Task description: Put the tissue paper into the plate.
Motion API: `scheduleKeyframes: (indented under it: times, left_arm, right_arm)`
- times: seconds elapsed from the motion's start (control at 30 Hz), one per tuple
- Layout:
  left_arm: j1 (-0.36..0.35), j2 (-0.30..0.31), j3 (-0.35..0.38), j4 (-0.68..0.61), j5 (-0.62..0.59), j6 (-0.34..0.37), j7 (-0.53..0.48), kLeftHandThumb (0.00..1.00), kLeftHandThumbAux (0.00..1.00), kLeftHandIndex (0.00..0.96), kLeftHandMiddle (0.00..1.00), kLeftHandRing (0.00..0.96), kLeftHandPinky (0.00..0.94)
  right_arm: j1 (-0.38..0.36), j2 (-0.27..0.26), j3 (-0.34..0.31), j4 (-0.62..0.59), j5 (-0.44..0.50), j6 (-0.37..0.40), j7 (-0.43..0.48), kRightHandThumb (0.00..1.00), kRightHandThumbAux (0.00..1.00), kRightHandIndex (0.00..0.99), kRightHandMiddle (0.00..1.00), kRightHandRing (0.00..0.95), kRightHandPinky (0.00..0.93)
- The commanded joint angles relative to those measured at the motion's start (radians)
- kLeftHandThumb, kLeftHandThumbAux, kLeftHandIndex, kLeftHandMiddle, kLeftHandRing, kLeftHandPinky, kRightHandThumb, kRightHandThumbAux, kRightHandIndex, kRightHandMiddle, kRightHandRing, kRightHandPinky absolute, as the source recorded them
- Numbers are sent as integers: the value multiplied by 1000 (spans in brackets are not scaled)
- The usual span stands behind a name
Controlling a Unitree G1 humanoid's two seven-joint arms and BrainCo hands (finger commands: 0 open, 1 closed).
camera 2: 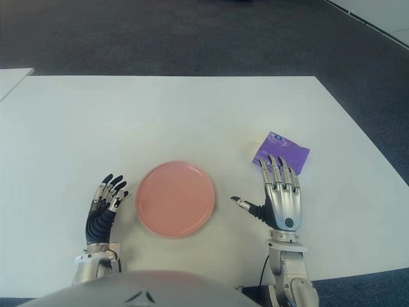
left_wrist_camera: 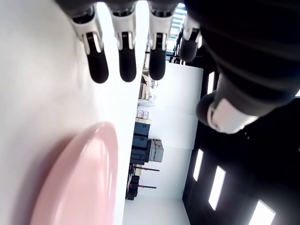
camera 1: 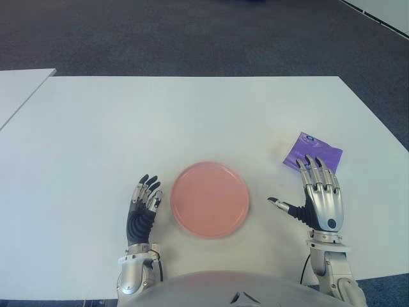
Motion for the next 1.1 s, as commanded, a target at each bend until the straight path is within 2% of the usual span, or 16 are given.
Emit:
scheduleKeyframes:
  times: [0.03,0.17,0.37,0.73,1.1]
  left_arm:
    - [56,-13,4,103,-14,114,-3,235,646,123,190,200,246]
    - [57,-13,8,103,-18,116,-5,238,649,121,191,203,250]
    - [58,-12,11,100,-16,123,-3,251,649,127,195,202,243]
    - [57,-8,15,103,-15,118,-4,257,645,126,199,206,248]
    - [49,-8,21,117,-12,109,-10,252,635,130,203,212,253]
  right_arm:
    - [-68,-46,12,98,46,11,3,337,308,0,0,0,0]
    - [-121,-79,13,177,102,3,8,345,308,0,0,0,0]
    - [-155,-109,21,195,165,19,62,352,320,0,0,0,0]
    - [-187,-136,42,195,196,66,126,327,352,0,0,0,0]
    - [-250,-174,56,265,222,71,112,335,362,0,0,0,0]
